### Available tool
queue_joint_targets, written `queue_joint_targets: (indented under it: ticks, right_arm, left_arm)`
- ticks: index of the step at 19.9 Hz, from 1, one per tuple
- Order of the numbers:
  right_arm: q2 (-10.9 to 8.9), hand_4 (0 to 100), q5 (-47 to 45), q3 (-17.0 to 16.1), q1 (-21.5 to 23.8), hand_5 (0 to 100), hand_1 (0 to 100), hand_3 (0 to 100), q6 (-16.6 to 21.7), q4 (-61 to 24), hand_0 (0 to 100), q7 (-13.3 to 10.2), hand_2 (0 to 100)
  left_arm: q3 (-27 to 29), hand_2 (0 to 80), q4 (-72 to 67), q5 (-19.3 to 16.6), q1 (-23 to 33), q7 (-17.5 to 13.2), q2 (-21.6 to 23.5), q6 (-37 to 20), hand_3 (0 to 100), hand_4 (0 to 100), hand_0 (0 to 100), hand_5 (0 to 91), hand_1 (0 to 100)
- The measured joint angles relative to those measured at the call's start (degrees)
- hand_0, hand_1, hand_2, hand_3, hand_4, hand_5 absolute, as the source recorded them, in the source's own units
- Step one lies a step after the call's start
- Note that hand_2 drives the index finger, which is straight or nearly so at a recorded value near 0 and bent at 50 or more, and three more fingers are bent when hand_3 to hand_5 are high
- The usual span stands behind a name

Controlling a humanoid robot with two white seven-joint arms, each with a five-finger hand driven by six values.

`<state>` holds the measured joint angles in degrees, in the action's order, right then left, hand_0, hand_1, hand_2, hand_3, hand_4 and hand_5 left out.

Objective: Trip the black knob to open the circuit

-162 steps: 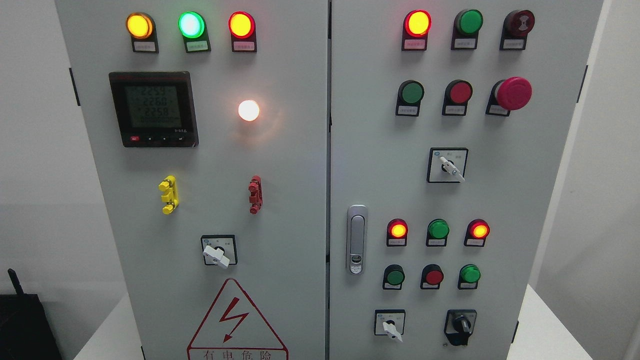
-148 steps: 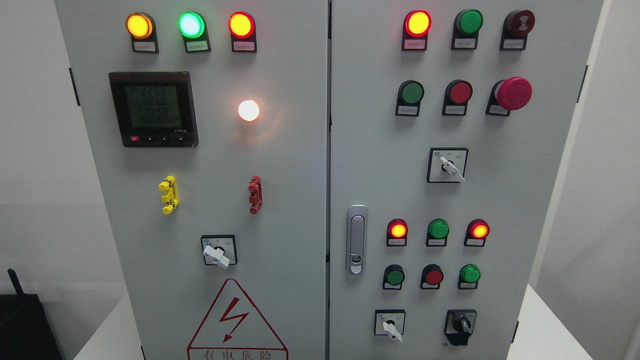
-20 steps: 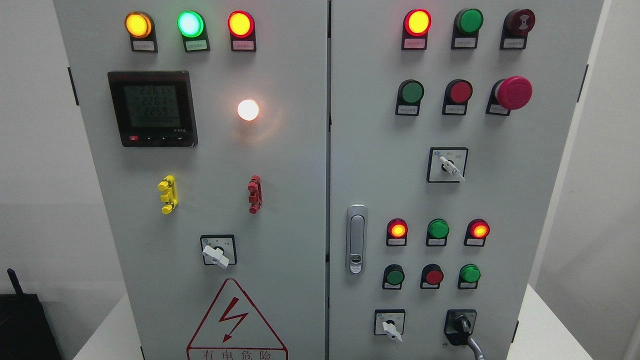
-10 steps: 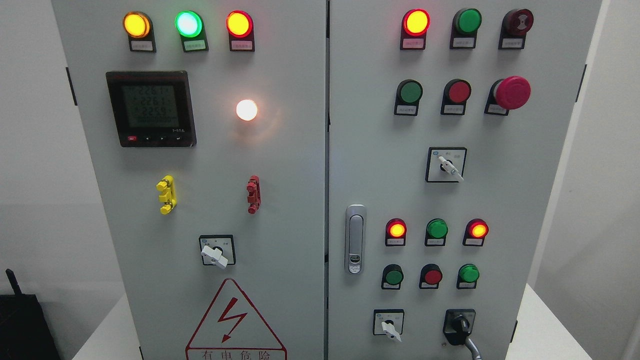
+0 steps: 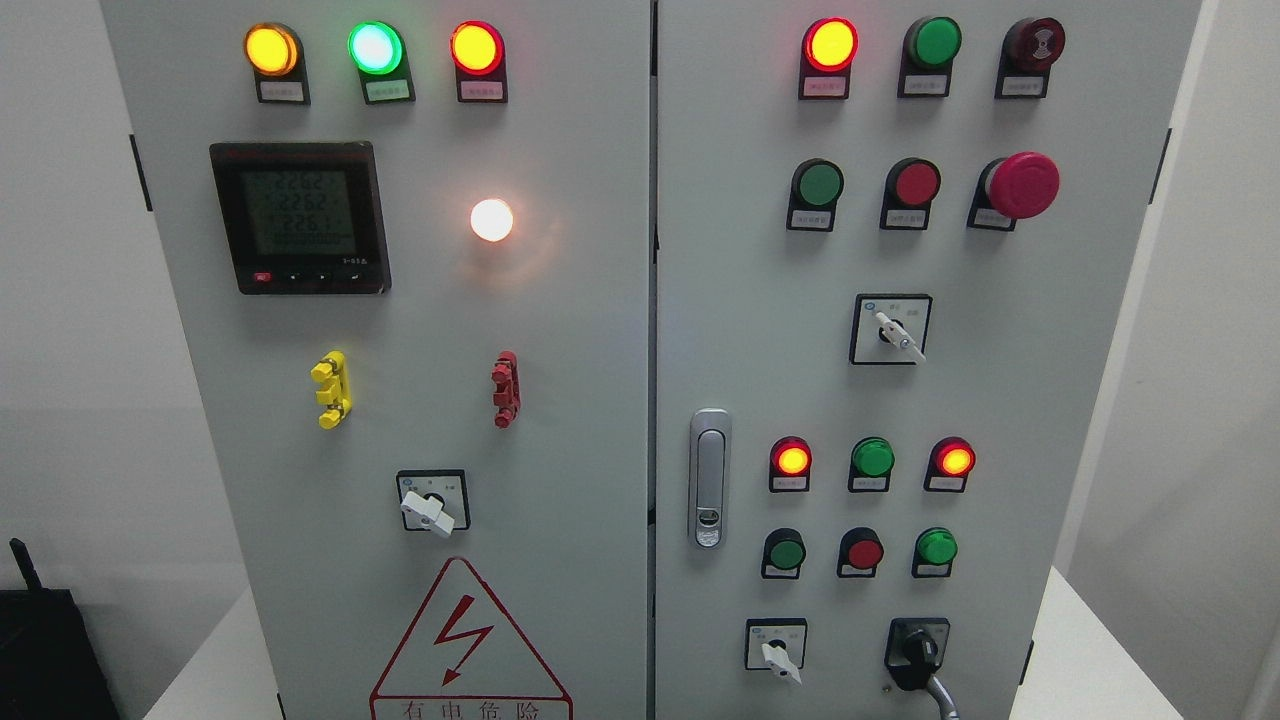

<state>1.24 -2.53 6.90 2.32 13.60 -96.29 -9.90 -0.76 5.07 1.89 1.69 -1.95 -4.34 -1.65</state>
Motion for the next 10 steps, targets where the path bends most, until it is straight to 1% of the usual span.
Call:
queue_joint_targets:
  ticks: [10]
  right_arm:
    - [-0.01,100,-0.07,0.14,-0.28,91,94,100,0.00,0.03,88,-0.10,0]
  left_arm:
    - [0.00,0.0,0.00,0.00,0.00,0.00,0.00,0.00,0,0,12,0.0,39]
